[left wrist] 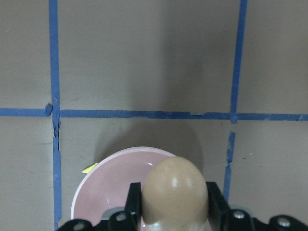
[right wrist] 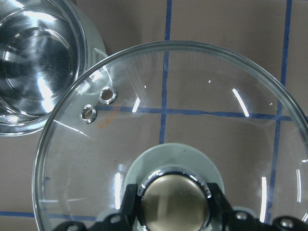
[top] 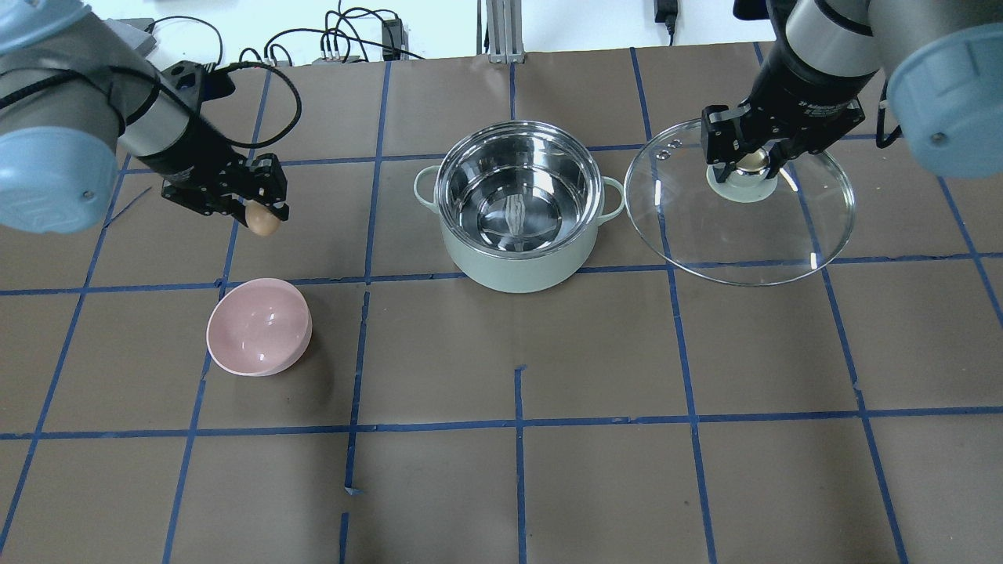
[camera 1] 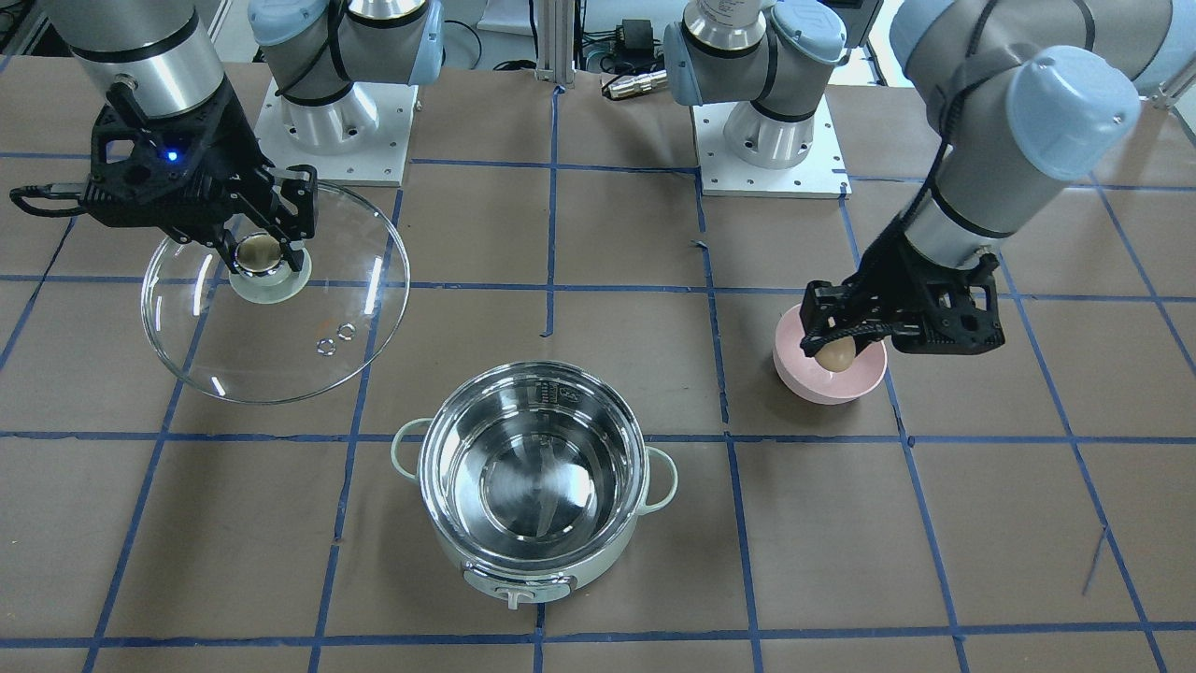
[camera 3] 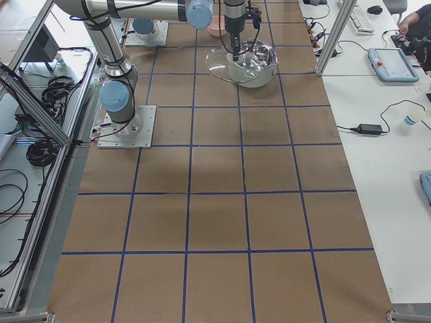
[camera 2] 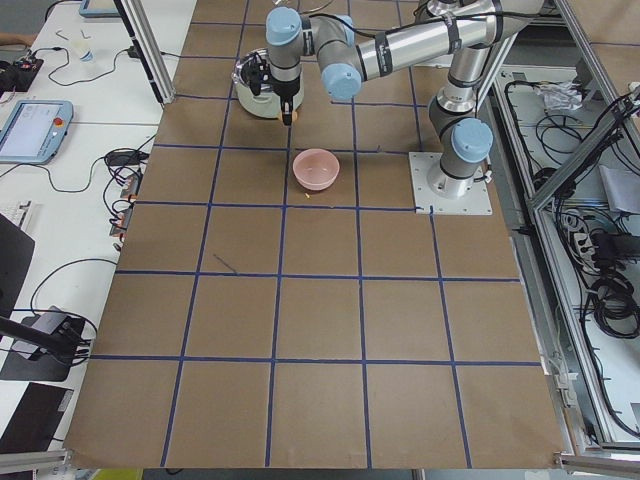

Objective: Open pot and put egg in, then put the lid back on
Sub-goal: 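Lift the egg out of the bowl with the left gripper toward the pot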

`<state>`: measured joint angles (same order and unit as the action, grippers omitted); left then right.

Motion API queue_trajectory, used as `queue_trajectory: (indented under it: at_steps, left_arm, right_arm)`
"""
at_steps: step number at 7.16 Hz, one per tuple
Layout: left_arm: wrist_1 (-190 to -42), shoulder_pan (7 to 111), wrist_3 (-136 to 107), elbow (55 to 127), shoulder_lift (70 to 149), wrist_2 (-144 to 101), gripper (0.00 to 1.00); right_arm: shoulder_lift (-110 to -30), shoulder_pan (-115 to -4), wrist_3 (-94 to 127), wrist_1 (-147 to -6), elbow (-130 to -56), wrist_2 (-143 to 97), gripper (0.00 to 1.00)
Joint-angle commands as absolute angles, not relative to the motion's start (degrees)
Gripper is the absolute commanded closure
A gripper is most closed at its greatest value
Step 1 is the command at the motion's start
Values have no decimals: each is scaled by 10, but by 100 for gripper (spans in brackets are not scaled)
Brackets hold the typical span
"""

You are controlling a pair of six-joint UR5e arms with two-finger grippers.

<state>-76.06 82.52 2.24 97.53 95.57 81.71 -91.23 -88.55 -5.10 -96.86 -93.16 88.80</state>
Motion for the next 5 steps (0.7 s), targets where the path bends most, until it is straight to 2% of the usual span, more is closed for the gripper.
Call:
queue_trajectory:
  at_steps: [1,3,5]
  left_arm:
    - [-765,926,-121,927,977,815,75]
    - [-676,1014,-185,902,1043,819,75]
    - [-616,1034,-172,899,1083,822,75]
  right_arm:
    - [-912,-886,-51,-969,-932,888,60]
    - [-913,-885,-51,-969,-933,888,60]
    - [-911,-884,-52,-975,-934,888,60]
